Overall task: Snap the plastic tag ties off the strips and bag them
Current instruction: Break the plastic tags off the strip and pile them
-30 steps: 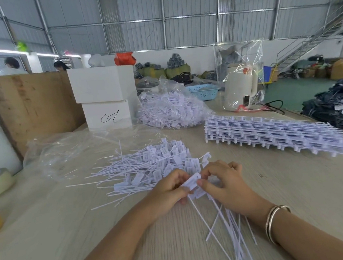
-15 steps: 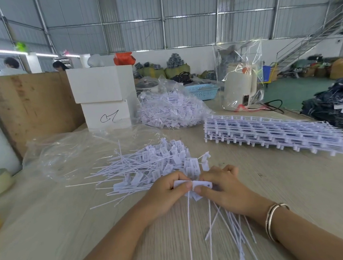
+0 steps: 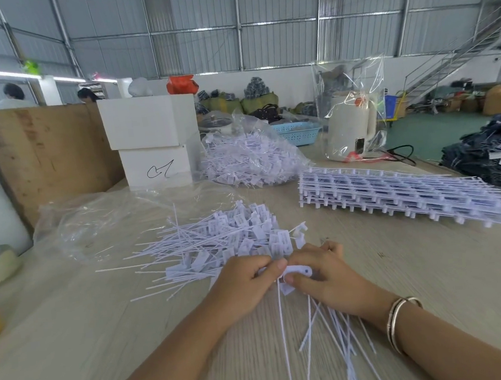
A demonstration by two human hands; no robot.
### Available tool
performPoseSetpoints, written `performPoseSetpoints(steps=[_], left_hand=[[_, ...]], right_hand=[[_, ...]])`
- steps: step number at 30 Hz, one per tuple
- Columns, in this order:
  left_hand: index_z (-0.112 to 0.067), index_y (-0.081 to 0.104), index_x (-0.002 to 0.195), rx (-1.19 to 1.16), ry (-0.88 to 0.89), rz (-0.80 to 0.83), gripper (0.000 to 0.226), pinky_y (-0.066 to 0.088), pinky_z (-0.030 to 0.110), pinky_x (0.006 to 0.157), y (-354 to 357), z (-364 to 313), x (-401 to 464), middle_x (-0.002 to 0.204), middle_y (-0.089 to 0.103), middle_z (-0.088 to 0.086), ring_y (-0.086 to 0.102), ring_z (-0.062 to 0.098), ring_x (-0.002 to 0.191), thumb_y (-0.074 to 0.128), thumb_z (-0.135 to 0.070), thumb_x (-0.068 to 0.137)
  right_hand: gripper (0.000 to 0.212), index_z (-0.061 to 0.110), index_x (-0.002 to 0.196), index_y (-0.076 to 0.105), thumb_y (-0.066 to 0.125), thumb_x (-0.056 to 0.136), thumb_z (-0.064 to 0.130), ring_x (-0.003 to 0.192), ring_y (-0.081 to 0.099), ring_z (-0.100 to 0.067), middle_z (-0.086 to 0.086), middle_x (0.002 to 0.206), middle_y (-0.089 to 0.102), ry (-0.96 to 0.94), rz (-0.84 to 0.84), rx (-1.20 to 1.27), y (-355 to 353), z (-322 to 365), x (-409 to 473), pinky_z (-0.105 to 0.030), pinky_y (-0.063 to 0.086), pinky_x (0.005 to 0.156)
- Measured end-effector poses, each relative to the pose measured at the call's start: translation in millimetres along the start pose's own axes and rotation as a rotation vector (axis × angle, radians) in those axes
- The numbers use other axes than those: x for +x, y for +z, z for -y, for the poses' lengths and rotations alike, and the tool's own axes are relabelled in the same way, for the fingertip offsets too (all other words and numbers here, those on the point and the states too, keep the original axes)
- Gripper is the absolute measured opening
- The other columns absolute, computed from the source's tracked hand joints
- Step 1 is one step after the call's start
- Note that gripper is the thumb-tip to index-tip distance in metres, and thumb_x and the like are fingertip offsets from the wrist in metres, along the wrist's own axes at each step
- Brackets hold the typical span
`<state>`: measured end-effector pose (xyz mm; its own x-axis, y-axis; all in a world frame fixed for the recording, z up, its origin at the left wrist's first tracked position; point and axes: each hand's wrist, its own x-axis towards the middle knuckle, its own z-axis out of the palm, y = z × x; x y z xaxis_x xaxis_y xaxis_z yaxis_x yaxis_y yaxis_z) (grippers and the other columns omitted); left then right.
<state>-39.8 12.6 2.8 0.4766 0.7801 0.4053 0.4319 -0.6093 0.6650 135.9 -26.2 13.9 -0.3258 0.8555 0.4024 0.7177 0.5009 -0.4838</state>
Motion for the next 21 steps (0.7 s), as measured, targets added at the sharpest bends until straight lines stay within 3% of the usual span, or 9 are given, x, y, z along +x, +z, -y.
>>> performPoseSetpoints(steps=[3, 8, 11, 14, 17, 21], left_hand=[[-0.009, 0.061, 0.063, -0.071, -0.043, 0.025, 0.040, 0.032, 0.008, 0.050, -1, -3, 0, 0.045, 0.052, -0.019, 0.051, -0.009, 0.047, 0.051, -0.031, 0.094], [-0.031, 0.064, 0.051, -0.258, -0.152, 0.000, 0.047, 0.038, 0.007, 0.050, -2, -10, 2, 0.047, 0.056, -0.015, 0.048, -0.004, 0.044, 0.048, -0.035, 0.095], [-0.026, 0.069, 0.061, -0.340, -0.197, 0.009, 0.040, 0.038, 0.008, 0.050, -2, -11, 1, 0.050, 0.057, -0.013, 0.048, -0.002, 0.045, 0.049, -0.040, 0.092], [-0.014, 0.065, 0.065, -0.421, -0.238, 0.003, 0.048, 0.036, 0.008, 0.050, -3, -11, 2, 0.049, 0.053, -0.010, 0.045, 0.002, 0.046, 0.049, -0.055, 0.082], [-0.024, 0.054, 0.048, -0.484, -0.236, -0.030, 0.048, 0.035, 0.008, 0.051, -5, -12, 3, 0.045, 0.046, -0.008, 0.041, 0.006, 0.046, 0.045, -0.059, 0.079], [-0.034, 0.061, 0.047, -0.393, -0.177, -0.005, 0.048, 0.035, 0.006, 0.051, -1, -15, 0, 0.044, 0.045, -0.012, 0.041, 0.002, 0.045, 0.048, -0.047, 0.091]], right_hand=[[0.014, 0.027, 0.082, 0.065, 0.056, 0.092, 0.030, 0.081, 0.049, -0.004, 0.006, 0.074, 0.060, -0.022, -0.001, 0.013, -1, 0, -1, -0.033, 0.020, 0.084], [0.018, 0.022, 0.086, 0.071, 0.056, 0.092, 0.028, 0.081, 0.051, -0.005, 0.002, 0.075, 0.064, -0.081, -0.122, 0.033, -5, 1, -1, -0.033, 0.020, 0.083], [0.030, 0.018, 0.082, 0.070, 0.048, 0.089, 0.036, 0.079, 0.048, -0.004, 0.003, 0.072, 0.061, -0.099, -0.164, -0.035, -2, 1, 0, -0.032, 0.020, 0.079], [0.026, 0.023, 0.082, 0.069, 0.047, 0.090, 0.036, 0.079, 0.047, -0.001, 0.014, 0.072, 0.059, -0.102, -0.208, -0.049, -2, 3, 0, -0.031, 0.020, 0.081], [0.028, 0.029, 0.083, 0.067, 0.044, 0.091, 0.042, 0.081, 0.049, 0.004, 0.023, 0.076, 0.059, -0.129, -0.223, -0.067, -2, 7, -2, -0.029, 0.020, 0.085], [0.028, 0.021, 0.081, 0.066, 0.044, 0.088, 0.037, 0.082, 0.050, -0.004, 0.007, 0.077, 0.062, -0.100, -0.157, -0.058, -1, 7, -1, -0.029, 0.020, 0.087]])
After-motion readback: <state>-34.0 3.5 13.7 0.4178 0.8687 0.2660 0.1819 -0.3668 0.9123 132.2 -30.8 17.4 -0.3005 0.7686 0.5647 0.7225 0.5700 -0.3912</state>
